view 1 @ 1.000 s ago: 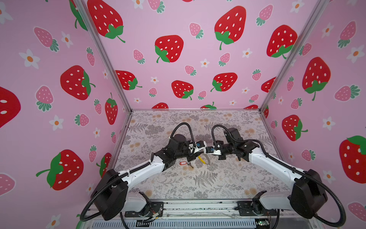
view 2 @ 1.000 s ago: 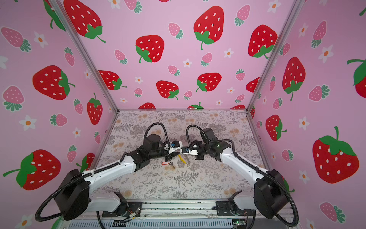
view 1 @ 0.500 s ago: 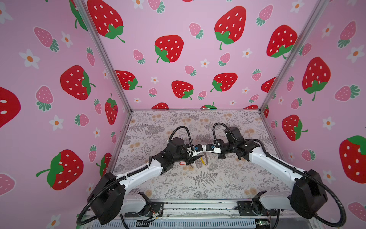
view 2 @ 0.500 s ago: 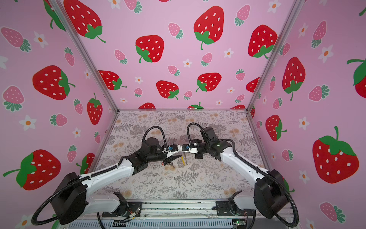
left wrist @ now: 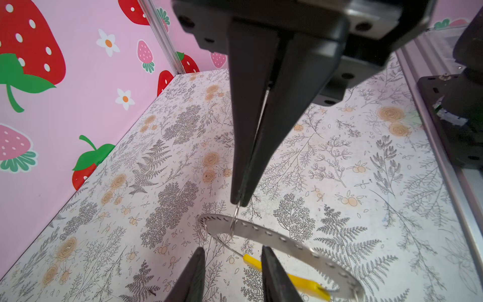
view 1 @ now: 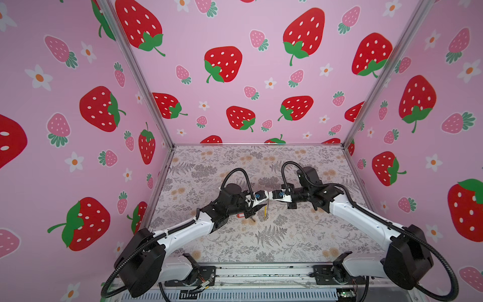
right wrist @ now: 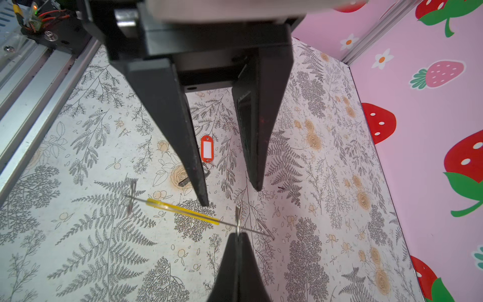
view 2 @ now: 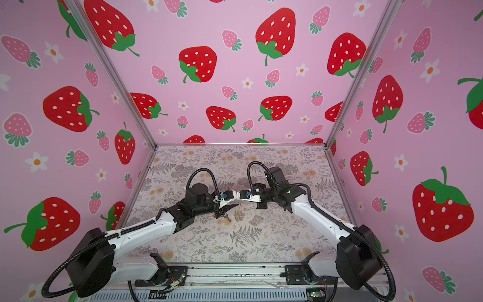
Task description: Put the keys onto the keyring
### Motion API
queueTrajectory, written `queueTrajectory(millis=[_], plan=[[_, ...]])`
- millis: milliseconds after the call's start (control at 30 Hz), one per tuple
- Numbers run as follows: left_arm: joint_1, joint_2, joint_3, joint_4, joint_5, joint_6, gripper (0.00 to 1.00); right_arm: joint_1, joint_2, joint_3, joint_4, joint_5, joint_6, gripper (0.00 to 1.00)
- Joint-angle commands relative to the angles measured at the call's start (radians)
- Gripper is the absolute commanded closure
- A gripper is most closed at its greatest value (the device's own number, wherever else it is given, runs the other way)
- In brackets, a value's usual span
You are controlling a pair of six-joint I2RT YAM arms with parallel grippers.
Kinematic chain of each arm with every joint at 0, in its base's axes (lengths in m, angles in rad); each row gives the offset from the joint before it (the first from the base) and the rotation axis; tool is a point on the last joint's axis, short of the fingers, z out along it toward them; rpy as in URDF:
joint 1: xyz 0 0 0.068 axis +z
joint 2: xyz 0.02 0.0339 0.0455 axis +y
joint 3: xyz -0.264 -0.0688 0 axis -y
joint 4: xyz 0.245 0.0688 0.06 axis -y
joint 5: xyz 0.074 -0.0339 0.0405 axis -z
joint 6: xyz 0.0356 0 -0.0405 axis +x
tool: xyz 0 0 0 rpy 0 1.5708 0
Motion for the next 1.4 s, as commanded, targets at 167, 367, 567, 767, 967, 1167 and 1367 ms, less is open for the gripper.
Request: queueTrajectory(millis=[167,367,567,767,967,1167,1367], plan=[[-0.004,0.027,0.032,0.030,0.051,0.000,0.72,0.005,-0.036,0.022,0.031,-0.053,0.003,0.98],[-0.005,0.018,0.036,0.040,0.048,-0.002,0.72,0.005,-0.028,0.023,0.032,-0.058,0.000,0.98],[-0.007,0.017,0.044,0.049,0.037,-0.009,0.75,0.005,-0.017,0.020,0.039,-0.075,-0.003,0.98],[-0.007,0.009,0.052,0.054,0.023,-0.011,0.75,0.007,-0.009,0.017,0.036,-0.074,-0.014,0.98],[-0.011,0.008,0.063,0.044,0.045,-0.010,0.75,0.007,-0.005,0.011,0.053,-0.072,-0.012,0.98],[-0.016,0.005,0.072,0.032,0.049,-0.001,0.79,0.006,0.001,0.011,0.055,-0.066,-0.016,0.98],[-0.017,0.010,0.084,0.015,0.047,0.012,0.85,0.007,0.002,0.010,0.052,-0.066,-0.018,0.97]])
